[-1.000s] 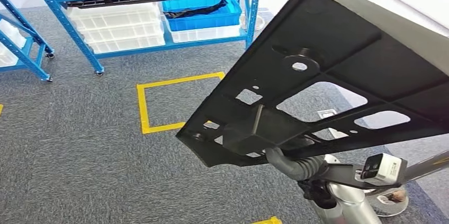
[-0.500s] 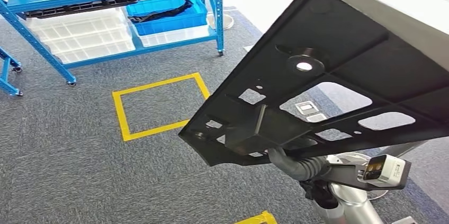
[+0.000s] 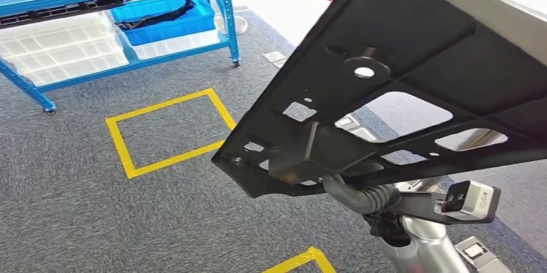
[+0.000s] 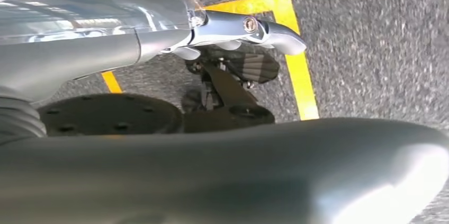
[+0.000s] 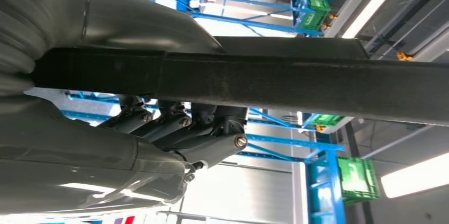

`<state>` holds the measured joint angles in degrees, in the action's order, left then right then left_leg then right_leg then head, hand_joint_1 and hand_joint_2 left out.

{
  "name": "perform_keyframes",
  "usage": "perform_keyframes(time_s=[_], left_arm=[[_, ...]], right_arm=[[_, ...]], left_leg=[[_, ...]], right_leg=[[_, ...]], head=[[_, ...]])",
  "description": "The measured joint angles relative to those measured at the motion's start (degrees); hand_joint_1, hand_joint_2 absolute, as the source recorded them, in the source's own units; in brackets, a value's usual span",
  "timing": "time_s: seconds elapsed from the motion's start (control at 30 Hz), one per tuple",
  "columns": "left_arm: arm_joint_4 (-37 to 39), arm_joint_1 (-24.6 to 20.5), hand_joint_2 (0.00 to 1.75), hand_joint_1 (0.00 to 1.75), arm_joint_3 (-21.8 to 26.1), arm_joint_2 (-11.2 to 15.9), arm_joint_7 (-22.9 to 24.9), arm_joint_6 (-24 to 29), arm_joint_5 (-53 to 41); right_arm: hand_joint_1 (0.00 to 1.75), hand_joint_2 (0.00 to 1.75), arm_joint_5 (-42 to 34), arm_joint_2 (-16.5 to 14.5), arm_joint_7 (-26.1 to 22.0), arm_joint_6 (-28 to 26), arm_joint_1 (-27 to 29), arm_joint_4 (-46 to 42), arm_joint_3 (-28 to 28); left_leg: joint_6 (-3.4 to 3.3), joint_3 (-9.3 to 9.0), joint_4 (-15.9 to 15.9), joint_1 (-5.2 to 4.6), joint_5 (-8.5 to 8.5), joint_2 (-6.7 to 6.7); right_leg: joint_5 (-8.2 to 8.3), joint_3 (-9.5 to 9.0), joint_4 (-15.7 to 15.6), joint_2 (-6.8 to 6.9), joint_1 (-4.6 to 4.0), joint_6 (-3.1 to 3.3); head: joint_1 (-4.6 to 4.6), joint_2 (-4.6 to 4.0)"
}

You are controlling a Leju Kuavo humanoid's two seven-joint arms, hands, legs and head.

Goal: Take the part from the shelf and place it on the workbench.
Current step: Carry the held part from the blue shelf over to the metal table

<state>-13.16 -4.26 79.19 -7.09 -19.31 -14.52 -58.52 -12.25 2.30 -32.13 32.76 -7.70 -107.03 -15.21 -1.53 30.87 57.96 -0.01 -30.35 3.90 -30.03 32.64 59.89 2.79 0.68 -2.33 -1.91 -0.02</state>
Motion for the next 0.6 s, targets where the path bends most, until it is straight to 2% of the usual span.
perform_keyframes(time_s=[0.03,0.1,0.17,0.23,0.3,0.33,0.37,0.4,0.47,0.5,0.53,0.6], left_arm=[[0.00,-0.06,0.00,0.00,0.01,-0.04,-0.06,-0.05,0.10],[0.00,-0.24,0.00,0.00,0.02,-0.09,-0.22,-0.19,0.21],[0.00,-0.47,0.00,0.00,0.05,-0.10,-0.41,-0.34,0.38],[0.00,-0.55,0.00,0.00,0.13,-0.12,-0.56,-0.43,0.64],[0.00,-0.40,0.00,0.00,0.27,-0.18,-0.61,-0.51,0.87],[0.00,-0.33,0.00,0.00,0.37,-0.23,-0.62,-0.55,0.94],[0.00,-0.29,0.00,0.00,0.45,-0.31,-0.62,-0.57,0.99],[0.00,-0.30,0.00,0.00,0.51,-0.39,-0.61,-0.58,1.03],[0.00,-0.36,0.00,0.00,0.58,-0.53,-0.54,-0.56,1.08],[0.01,-0.38,0.00,0.00,0.64,-0.60,-0.46,-0.55,1.09],[0.01,-0.43,0.00,0.00,0.70,-0.66,-0.34,-0.52,1.08],[0.02,-0.59,0.00,0.00,0.79,-0.81,-0.11,-0.44,1.07]], right_arm=[[1.75,1.75,-0.02,-0.01,0.11,0.00,-0.39,0.09,-0.05],[1.75,1.75,0.01,-0.02,0.35,-0.04,-1.02,0.33,-0.13],[1.75,1.75,0.20,-0.01,0.65,-0.22,-1.76,0.57,-0.27],[1.75,1.75,0.53,-0.02,0.93,-0.43,-2.59,0.86,-0.57],[1.75,1.75,0.77,-0.03,1.09,-0.51,-3.11,1.25,-0.93],[1.75,1.75,0.80,-0.03,1.15,-0.54,-3.27,1.45,-1.11],[1.75,1.75,0.80,-0.02,1.24,-0.57,-3.43,1.62,-1.31],[1.75,1.75,0.77,-0.02,1.34,-0.63,-3.64,1.74,-1.47],[1.75,1.75,0.66,-0.01,1.66,-0.82,-4.28,1.84,-1.77],[1.75,1.75,0.58,0.00,1.86,-0.92,-4.65,1.87,-1.88],[1.75,1.75,0.49,0.01,2.03,-1.00,-4.96,1.95,-1.98],[1.75,1.75,0.26,0.10,2.27,-1.15,-5.28,2.11,-2.04]], left_leg=[[0.24,0.04,0.09,-0.14,-0.05,0.34],[0.71,0.06,0.15,-0.14,-0.10,0.97],[1.32,0.40,1.24,0.09,-1.29,-0.18],[1.81,2.55,6.48,0.25,-4.63,-2.38],[1.91,5.95,14.07,0.30,-7.81,-3.22],[1.86,6.98,16.17,0.30,-8.09,-3.31],[1.73,7.05,16.09,0.30,-7.22,-3.41],[1.53,6.16,13.83,0.30,-5.38,-3.59],[0.93,3.06,6.36,0.32,-1.15,-5.14],[0.71,1.83,3.44,0.32,0.03,-6.01],[0.56,1.14,1.71,0.30,0.41,-6.68],[0.45,0.90,0.84,0.28,0.11,-6.50]], right_leg=[[0.07,-0.43,-1.16,0.37,-0.18,0.44],[0.11,-0.23,-1.31,-0.33,-0.32,1.47],[0.38,-0.11,-1.45,-1.03,-0.15,2.24],[0.59,-0.01,-1.53,-1.73,0.04,2.76],[0.67,0.12,-1.45,-2.65,0.01,2.96],[0.68,0.15,-1.39,-3.19,-0.02,2.99],[0.68,0.16,-1.31,-3.76,-0.04,2.99],[0.67,0.14,-1.24,-4.34,-0.04,2.97],[0.63,0.16,-1.10,-5.46,-0.10,2.82],[0.65,0.28,-1.01,-6.04,-0.11,2.64],[0.73,0.52,-0.95,-6.52,-0.08,2.38],[1.02,1.03,-0.96,-7.41,0.03,1.66]], head=[[-0.03,0.00],[-0.07,0.00],[-0.08,0.00],[-0.10,0.00],[-0.10,0.00],[-0.10,0.00],[-0.09,0.00],[-0.09,0.00],[-0.08,0.00],[-0.08,0.00],[-0.07,0.00],[-0.05,0.00]])
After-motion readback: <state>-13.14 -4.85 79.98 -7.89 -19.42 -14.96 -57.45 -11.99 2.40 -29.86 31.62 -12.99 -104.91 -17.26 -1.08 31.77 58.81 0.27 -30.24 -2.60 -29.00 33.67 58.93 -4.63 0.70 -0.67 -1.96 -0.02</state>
